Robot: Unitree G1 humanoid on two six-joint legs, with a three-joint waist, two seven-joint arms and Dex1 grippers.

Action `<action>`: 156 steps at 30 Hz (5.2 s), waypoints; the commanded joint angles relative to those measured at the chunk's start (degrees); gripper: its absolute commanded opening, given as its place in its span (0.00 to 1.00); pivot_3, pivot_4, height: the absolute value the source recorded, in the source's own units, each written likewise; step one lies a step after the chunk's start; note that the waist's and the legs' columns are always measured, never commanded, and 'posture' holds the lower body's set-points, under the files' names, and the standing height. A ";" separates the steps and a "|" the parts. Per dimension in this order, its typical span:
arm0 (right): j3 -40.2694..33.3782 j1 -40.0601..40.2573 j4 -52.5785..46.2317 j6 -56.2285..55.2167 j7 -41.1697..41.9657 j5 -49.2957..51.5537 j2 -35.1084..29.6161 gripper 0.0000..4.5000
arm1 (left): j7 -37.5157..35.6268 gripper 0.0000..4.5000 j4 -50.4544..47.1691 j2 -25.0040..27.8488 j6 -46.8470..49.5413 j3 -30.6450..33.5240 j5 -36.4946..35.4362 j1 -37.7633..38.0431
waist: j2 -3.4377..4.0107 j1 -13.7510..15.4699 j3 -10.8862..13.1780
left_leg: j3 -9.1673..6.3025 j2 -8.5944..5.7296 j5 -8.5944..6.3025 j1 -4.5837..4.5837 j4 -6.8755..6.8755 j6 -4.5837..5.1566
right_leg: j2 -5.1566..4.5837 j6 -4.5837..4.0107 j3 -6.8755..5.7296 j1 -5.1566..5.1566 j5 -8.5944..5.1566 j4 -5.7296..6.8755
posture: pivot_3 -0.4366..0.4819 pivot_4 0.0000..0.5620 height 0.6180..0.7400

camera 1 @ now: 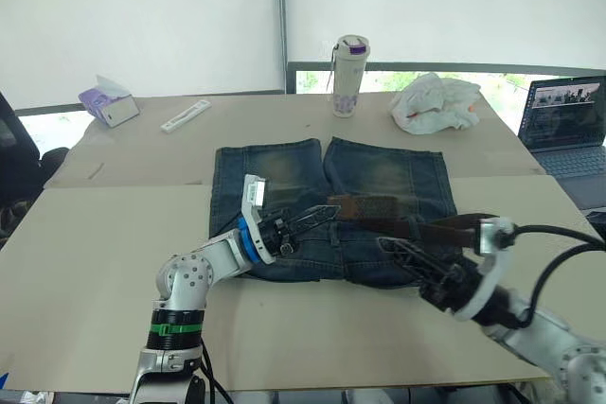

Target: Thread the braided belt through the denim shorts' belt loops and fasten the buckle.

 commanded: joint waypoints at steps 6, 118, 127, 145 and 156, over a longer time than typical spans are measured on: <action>2.25 -4.38 -0.33 -10.24 -7.18 2.64 8.45 0.76 | -0.64 0.00 -1.15 0.05 0.15 0.02 -1.90 -0.33 | 0.10 0.09 -0.06 | -0.01 0.01 0.00 0.01 0.02 0.00 | 0.00 0.01 -0.01 -0.07 0.00 -0.01 | 0.48 0.27 1.00; 9.00 -4.56 4.36 -1.82 -0.22 -11.84 -3.81 0.62 | 4.18 0.00 5.85 2.86 0.29 5.34 3.69 2.54 | 0.11 -0.77 -0.06 | 0.06 -0.03 0.03 -0.24 0.00 -0.02 | 0.06 -0.05 0.08 -0.63 0.00 0.29 | 0.48 0.27 1.00; 4.83 -5.44 10.48 -10.19 6.38 -38.06 -20.78 0.62 | 0.19 0.00 4.06 9.55 -0.33 2.59 6.96 2.28 | -0.15 -0.97 0.11 | 0.08 0.00 0.03 -0.14 -0.03 -0.03 | 0.19 -0.07 0.14 -0.59 0.00 0.26 | 0.48 0.27 1.00; 2.67 -7.36 16.47 -2.54 7.97 -44.47 -18.01 0.00 | -0.62 0.00 6.20 9.74 -3.84 2.57 9.22 2.03 | -0.13 0.28 0.10 | 0.03 0.00 0.03 -0.16 -0.02 -0.03 | 0.07 -0.09 0.11 -0.51 0.03 0.16 | 0.48 0.27 1.00; -9.34 -5.35 22.64 0.28 -2.04 -48.71 -15.75 0.00 | -2.62 0.00 9.25 10.46 -7.26 2.03 12.61 1.84 | -0.02 0.85 0.03 | 0.03 -0.07 0.03 -0.17 -0.01 -0.03 | -0.05 -0.07 0.08 -0.43 0.03 0.13 | 0.48 0.27 1.00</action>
